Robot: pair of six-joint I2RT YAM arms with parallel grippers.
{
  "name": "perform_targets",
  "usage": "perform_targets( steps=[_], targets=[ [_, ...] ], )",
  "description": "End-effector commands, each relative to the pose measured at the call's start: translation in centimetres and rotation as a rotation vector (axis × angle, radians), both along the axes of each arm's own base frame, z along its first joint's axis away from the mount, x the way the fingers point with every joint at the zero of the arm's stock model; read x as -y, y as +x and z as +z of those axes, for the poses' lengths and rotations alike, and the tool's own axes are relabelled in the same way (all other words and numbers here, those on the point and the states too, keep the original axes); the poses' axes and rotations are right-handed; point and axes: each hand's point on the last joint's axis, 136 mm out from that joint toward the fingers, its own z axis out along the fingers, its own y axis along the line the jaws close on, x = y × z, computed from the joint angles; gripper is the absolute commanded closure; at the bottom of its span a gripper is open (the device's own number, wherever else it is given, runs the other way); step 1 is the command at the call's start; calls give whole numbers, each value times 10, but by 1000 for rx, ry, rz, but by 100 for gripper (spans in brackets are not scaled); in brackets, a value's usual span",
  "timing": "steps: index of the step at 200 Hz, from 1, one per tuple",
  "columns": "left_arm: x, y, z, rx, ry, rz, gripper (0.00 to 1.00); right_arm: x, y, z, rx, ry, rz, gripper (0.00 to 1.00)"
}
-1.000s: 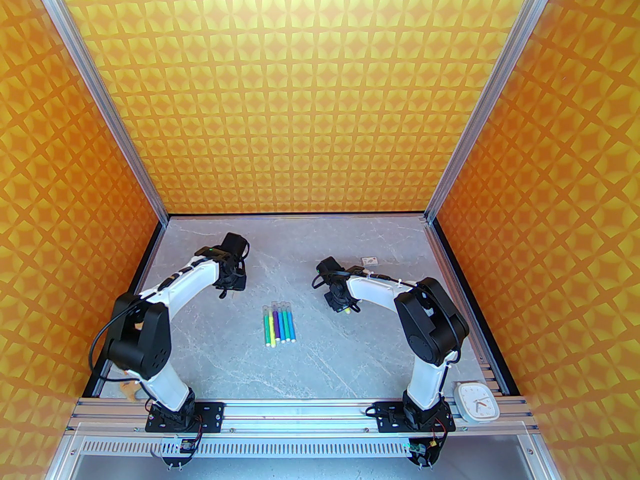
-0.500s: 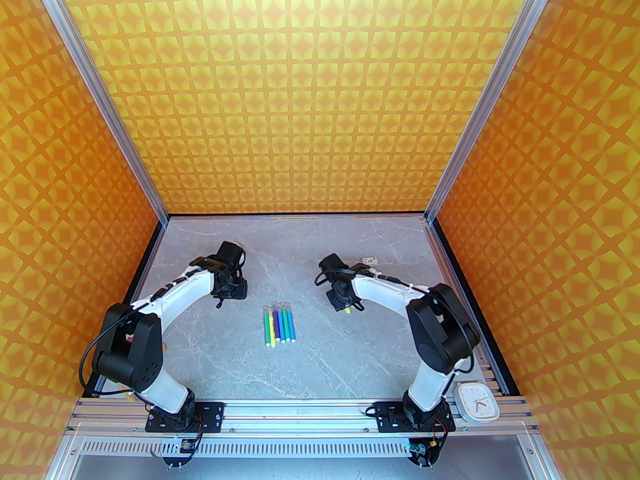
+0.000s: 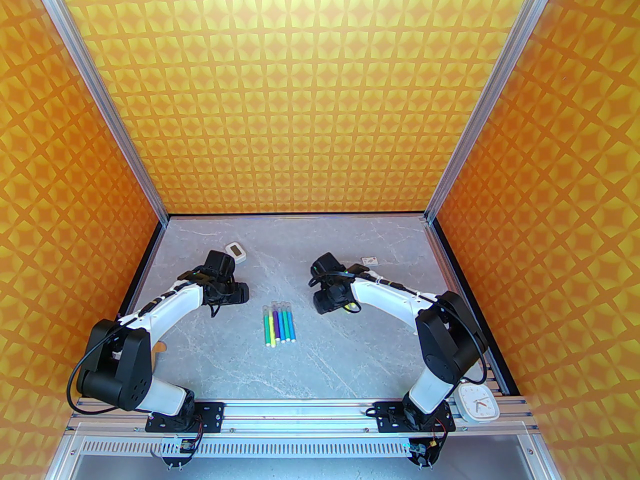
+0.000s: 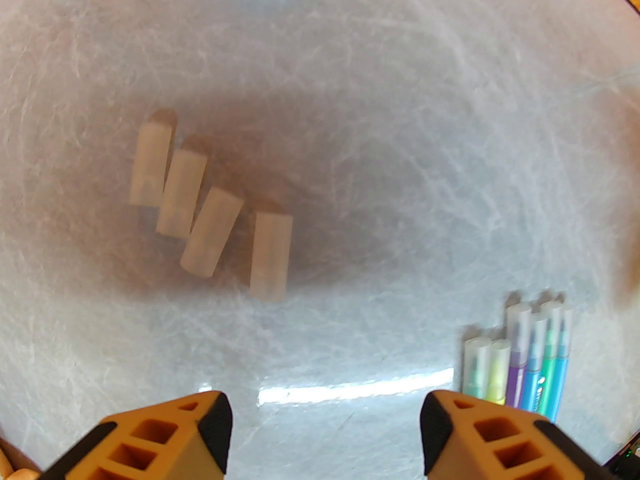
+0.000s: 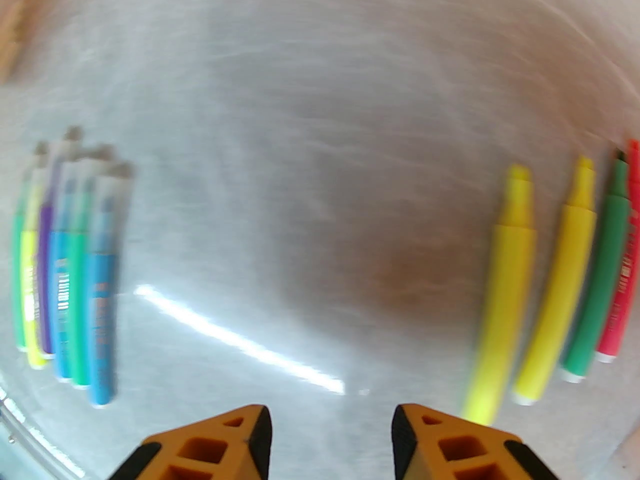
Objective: Open the pen caps
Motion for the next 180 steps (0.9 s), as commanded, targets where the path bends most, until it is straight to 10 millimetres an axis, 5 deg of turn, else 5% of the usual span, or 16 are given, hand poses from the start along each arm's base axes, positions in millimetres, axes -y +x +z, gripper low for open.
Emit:
perform_targets(
  steps=[1, 69, 180],
  targets=[
    [4, 5, 12, 70, -75, 6, 32, -30, -11, 3, -61, 92, 22, 54],
    [-1, -1, 20, 140, -135, 13, 21, -70, -38, -11, -171, 156, 58, 54],
    [-4, -8, 11, 140, -155, 13, 21, -91, -50, -36, -202, 84, 61, 54]
  ],
)
